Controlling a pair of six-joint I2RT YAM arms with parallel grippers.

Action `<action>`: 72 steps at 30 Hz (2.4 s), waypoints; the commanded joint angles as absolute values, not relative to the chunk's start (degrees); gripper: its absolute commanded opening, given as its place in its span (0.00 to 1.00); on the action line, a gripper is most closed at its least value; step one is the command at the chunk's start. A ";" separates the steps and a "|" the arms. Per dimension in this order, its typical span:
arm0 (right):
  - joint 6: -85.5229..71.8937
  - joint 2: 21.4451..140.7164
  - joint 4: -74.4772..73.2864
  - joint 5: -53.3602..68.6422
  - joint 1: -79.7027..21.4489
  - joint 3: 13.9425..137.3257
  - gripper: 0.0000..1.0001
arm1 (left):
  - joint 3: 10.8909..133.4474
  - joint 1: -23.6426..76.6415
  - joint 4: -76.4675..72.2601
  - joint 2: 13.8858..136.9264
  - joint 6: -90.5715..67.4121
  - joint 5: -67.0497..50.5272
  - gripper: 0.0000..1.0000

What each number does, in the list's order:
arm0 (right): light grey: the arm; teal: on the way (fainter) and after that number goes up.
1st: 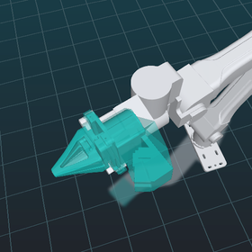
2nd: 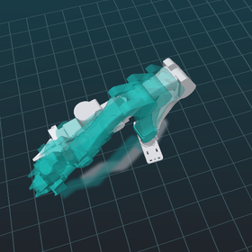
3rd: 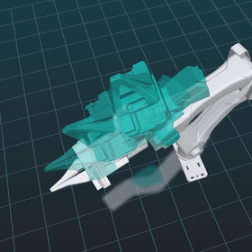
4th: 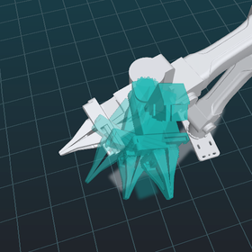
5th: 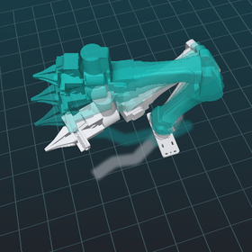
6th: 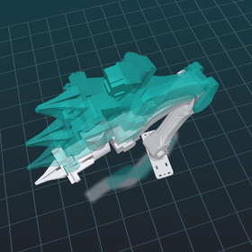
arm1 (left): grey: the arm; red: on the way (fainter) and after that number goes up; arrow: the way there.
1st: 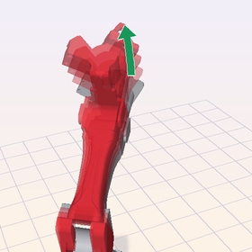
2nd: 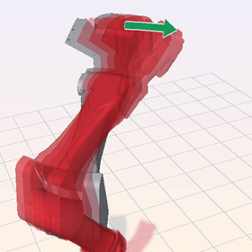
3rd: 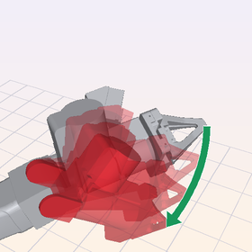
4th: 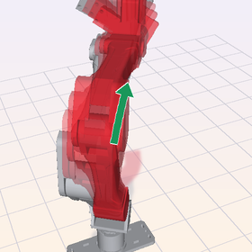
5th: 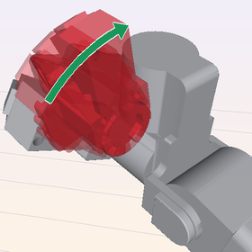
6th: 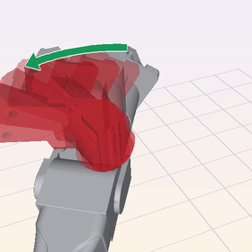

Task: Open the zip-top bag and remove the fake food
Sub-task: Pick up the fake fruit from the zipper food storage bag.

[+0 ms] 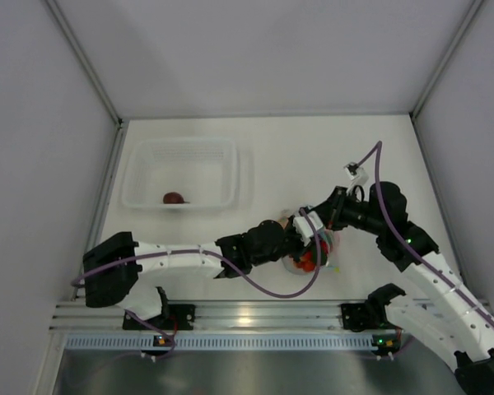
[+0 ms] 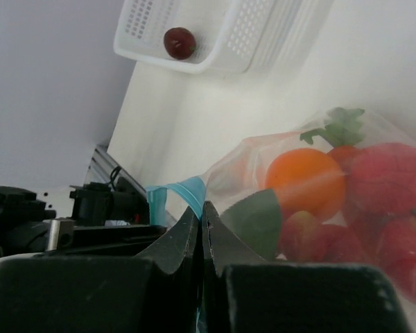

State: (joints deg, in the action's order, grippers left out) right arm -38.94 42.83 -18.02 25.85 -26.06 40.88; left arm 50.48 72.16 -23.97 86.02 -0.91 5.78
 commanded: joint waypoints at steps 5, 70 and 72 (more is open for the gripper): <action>-31.56 44.73 -24.52 14.07 -25.66 48.77 0.00 | 48.78 72.60 -28.65 79.28 -1.41 0.27 0.00; -30.94 38.67 -31.20 -15.91 -37.18 47.02 0.00 | 76.02 33.50 9.76 76.53 -14.87 47.72 0.00; -31.02 38.50 -31.03 -15.47 -37.18 47.02 0.00 | 77.34 30.95 9.93 78.56 -14.33 47.02 0.00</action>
